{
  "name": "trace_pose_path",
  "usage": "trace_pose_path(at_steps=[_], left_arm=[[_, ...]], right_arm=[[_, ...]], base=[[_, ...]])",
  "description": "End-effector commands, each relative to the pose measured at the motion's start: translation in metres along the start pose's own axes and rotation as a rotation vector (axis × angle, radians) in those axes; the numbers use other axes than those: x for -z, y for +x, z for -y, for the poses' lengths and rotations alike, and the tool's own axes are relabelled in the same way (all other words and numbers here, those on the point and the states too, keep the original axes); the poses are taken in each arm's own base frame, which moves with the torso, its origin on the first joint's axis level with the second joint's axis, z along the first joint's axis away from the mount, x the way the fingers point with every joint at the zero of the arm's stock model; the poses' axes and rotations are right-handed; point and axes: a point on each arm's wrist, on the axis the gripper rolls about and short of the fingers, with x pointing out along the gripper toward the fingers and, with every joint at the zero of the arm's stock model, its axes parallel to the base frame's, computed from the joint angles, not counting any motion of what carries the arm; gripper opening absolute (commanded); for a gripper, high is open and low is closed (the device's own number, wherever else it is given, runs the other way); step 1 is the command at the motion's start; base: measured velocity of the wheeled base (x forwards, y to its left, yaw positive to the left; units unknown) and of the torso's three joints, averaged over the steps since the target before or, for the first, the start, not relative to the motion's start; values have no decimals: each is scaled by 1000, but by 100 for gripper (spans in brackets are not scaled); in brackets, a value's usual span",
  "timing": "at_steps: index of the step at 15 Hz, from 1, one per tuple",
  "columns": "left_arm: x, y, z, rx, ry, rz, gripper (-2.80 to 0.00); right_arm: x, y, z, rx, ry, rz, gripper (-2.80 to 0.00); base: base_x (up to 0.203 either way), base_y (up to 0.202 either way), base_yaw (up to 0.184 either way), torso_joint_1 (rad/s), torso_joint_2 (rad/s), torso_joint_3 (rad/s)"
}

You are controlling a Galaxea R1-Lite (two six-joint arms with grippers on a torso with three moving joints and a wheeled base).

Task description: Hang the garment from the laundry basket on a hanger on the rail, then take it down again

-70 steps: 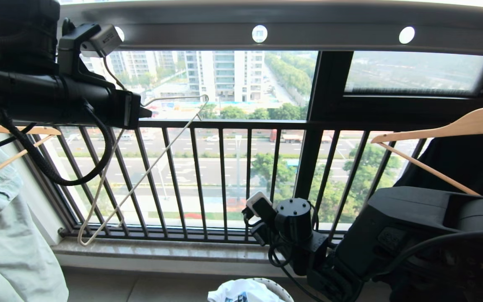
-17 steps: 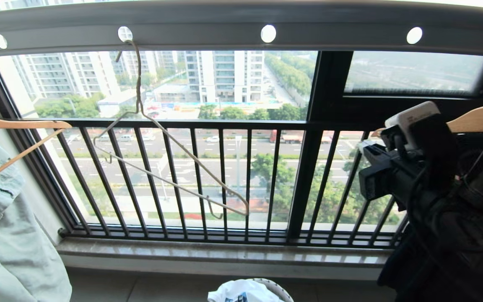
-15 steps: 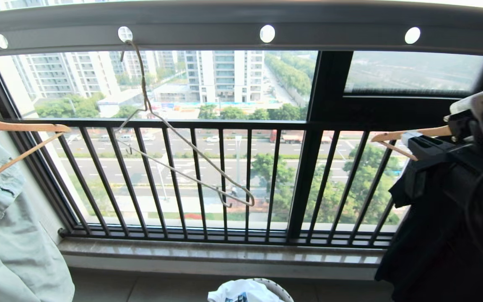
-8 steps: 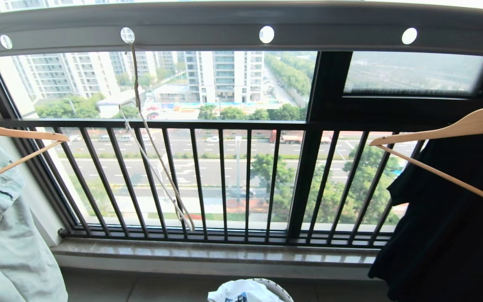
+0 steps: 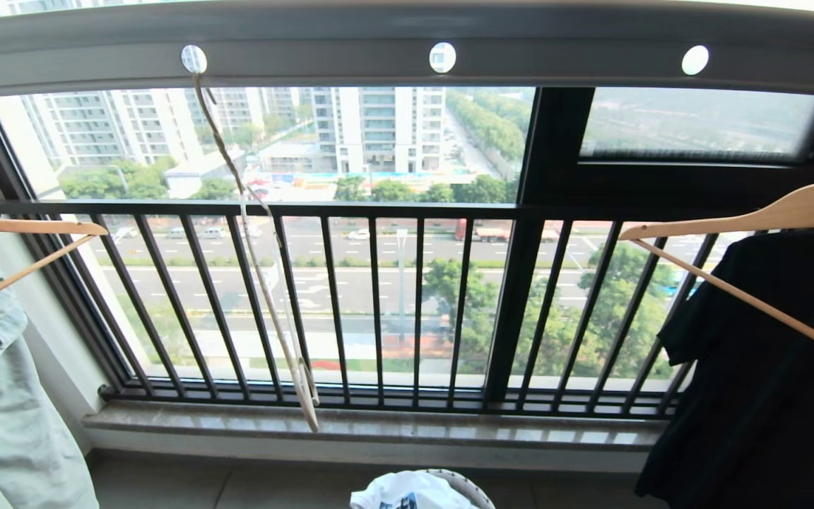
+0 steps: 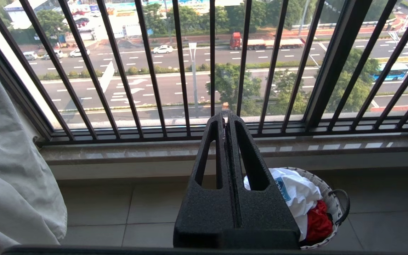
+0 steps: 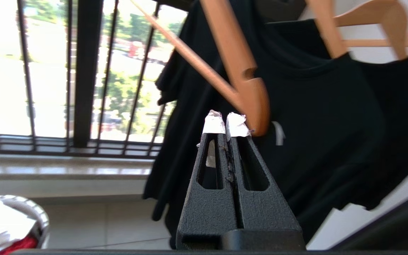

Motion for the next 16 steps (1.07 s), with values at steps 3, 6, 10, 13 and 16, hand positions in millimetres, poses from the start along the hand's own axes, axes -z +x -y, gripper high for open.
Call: trace_pose_path(at_steps=[3,6,10,13,16], left_arm=[[41,22,-2,-55,137,13,-280],[42,22,-2,-56,150,11,-280],[42,22,-3,-60,35,15,-280],[41,22,-3,-62,32,19,-280],[42,22,-3,-64,24,18,-280]], right_arm=[[64,8,-36,-329,224,31,-280],[77,17,-45,-338,190,113,-280],[86,16,-49,-424,285,-1,-280],[84,16,-49,-418,294,18,-280],[84,16,-49,-418,301,19,-280]], base=[[0,0,0,0,0,0],[0,0,0,0,0,0],[0,0,0,0,0,0],[0,0,0,0,0,0],[0,0,0,0,0,0]])
